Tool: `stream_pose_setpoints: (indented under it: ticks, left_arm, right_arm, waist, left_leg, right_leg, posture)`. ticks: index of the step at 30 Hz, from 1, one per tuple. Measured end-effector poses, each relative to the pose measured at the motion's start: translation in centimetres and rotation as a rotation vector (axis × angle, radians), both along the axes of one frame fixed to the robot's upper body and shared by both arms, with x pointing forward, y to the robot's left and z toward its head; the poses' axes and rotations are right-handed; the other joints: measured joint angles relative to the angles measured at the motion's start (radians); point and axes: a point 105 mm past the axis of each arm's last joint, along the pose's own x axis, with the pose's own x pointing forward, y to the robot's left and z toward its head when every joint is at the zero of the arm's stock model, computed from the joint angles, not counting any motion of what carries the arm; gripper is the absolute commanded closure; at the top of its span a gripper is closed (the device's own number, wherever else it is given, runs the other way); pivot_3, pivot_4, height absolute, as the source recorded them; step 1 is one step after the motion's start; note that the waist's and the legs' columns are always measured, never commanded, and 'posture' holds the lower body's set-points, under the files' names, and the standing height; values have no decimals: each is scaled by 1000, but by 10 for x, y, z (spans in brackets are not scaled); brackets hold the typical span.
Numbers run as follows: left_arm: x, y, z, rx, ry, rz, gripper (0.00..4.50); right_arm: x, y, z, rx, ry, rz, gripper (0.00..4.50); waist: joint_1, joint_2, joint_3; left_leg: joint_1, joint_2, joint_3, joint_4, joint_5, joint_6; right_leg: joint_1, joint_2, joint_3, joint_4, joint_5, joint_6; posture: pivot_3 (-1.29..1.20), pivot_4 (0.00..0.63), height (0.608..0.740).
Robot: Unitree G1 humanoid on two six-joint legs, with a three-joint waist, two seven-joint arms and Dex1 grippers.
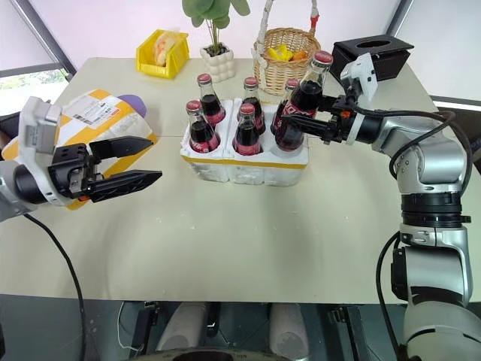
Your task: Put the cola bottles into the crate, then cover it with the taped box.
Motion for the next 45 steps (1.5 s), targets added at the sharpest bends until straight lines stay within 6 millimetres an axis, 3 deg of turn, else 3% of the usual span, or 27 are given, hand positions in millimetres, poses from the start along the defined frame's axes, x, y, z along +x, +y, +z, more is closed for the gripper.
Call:
stream_pose_setpoints:
  ticks: [8, 18, 20, 22, 29, 33, 37, 41, 45]
  left_arm:
    - [1, 0, 1, 0, -3, 4, 0]
    - [1, 0, 1, 1, -6, 2, 0]
    - [1, 0, 1, 1, -7, 1, 0]
    - [1, 0, 1, 1, -8, 1, 0]
    - [1, 1, 1, 1, -17, 9, 0]
    - [7, 10, -10, 29, -5, 95, 0]
    - [18, 43, -23, 167, -81, 366, 0]
    - [11, 61, -25, 278, -167, 505, 0]
    - [-1, 80, -30, 438, -199, 662, 0]
  right_arm:
    - [-1, 4, -6, -8, 17, 10, 1726]
    - [6, 3, -38, -121, 56, -39, 1726]
    - [7, 4, -41, -125, 65, -39, 705]
    - [7, 6, -43, -128, 65, -39, 48]
    - [7, 10, -52, -119, 90, -31, 48]
    - [2, 9, -46, -133, 67, -13, 48]
    - [-12, -23, -24, -175, 15, -23, 48]
    - [-30, -54, 9, -190, -59, -33, 48]
    - [-49, -65, 13, -192, -14, 19, 48]
  waist:
    - [2, 0, 0]
    - [1, 0, 0]
    - [2, 0, 0]
    - [2, 0, 0]
    - [1, 0, 0]
    - [1, 0, 0]
    - [7, 0, 0]
    - [5, 0, 0]
    - [2, -1, 0]
  left_leg:
    - [-1, 0, 0, -1, 0, 0]
    - [-1, 0, 1, -1, 0, 0]
    - [-1, 0, 1, -1, 0, 0]
    - [-1, 0, 1, -1, 0, 0]
    - [0, 0, 0, 0, 0, 0]
    - [-1, 0, 0, -1, 0, 0]
    - [-1, 0, 1, -1, 0, 0]
    - [-1, 2, 2, -2, 0, -1]
    - [-1, 3, 4, -3, 0, -1]
  right_leg:
    - [-1, 0, 0, 0, 0, 1]
    - [-2, 0, 0, 0, 0, 0]
    - [-2, 0, 0, 0, 0, 0]
    - [-1, 0, 0, 0, 0, 0]
    - [-1, 0, 0, 0, 0, 0]
    - [-1, 0, 0, 0, 0, 0]
    - [-2, 0, 0, -2, 0, 0]
    - [0, 0, 0, -7, 1, -2]
    - [0, 0, 0, -9, 2, -3]
  posture:
    - [0, 150, 740]
    - [0, 150, 740]
    - [0, 150, 740]
    - [0, 150, 740]
    - [0, 150, 740]
    - [0, 150, 740]
    - [0, 150, 740]
    - [0, 150, 740]
    - [0, 150, 740]
